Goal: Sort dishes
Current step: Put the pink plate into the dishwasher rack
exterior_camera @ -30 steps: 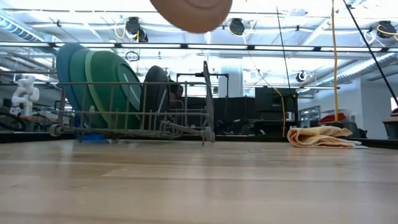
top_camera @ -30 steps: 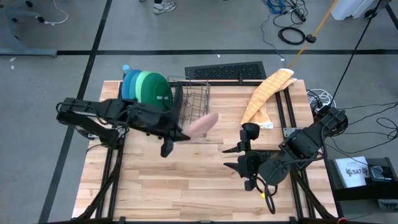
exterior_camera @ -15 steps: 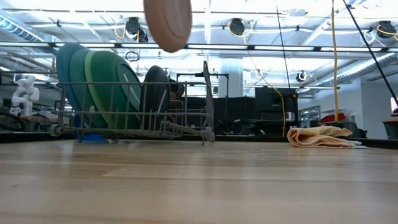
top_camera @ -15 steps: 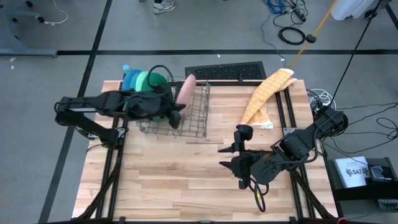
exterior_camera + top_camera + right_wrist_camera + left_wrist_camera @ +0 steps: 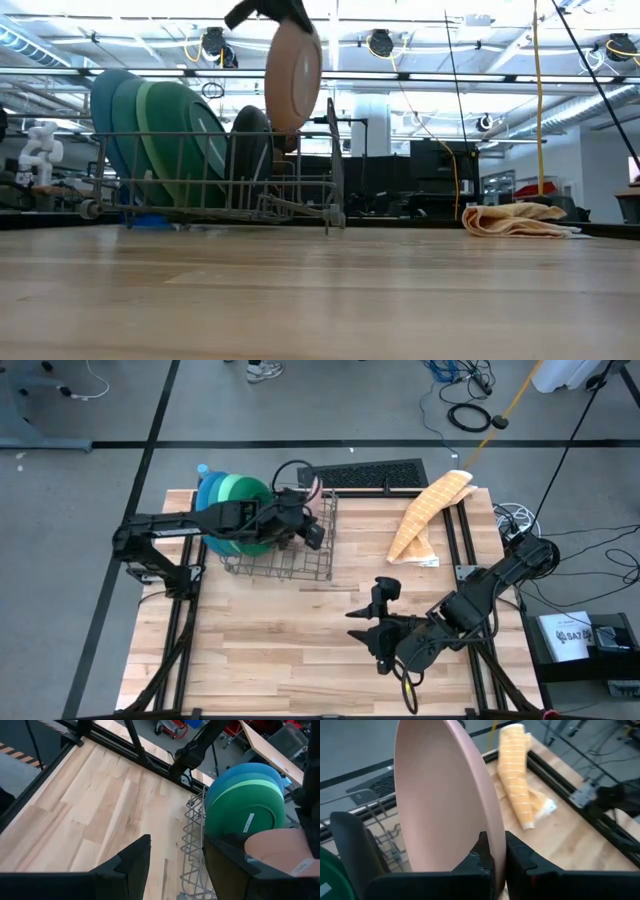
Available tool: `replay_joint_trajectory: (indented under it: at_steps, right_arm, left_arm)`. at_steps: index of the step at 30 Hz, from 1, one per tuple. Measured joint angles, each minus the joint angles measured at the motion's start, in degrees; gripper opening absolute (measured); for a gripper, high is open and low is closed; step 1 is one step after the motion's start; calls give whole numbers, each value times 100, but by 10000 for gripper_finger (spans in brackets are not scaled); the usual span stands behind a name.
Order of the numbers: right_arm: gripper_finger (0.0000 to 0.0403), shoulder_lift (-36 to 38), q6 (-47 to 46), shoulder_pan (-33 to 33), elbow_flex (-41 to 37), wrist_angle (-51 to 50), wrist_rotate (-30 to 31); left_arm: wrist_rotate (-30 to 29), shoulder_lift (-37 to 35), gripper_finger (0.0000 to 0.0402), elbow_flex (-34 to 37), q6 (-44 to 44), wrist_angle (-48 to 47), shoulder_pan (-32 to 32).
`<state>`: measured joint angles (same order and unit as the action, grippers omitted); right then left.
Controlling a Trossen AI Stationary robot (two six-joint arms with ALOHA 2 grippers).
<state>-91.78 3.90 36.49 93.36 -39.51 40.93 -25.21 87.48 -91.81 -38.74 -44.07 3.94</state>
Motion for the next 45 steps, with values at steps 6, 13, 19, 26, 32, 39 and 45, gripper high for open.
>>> replay_joint_trajectory:
  at_steps: [6,13,19,26,32,39,45]
  right_arm:
    - [173,3,-134,42,0,-76,-36]
    - [173,3,-329,228,0,-479,-26]
    - [173,3,-367,341,2,-567,138]
    - [173,3,-391,339,2,-561,155]
    - [173,3,-474,339,2,-561,154]
    - [173,3,-538,339,2,-557,148]
    - [173,3,-556,339,7,-549,146]
  left_arm:
    - [128,250,12,0,-143,-46,385]
    - [465,284,12,0,-153,-105,708]
    - [704,286,12,-2,-303,-455,949]
    - [1101,281,12,285,-382,-306,1038]
    - [1169,150,12,682,-446,94,1097]
    - [1300,-115,12,1031,-455,386,1231]
    - [1336,-416,12,1380,-557,563,1250]
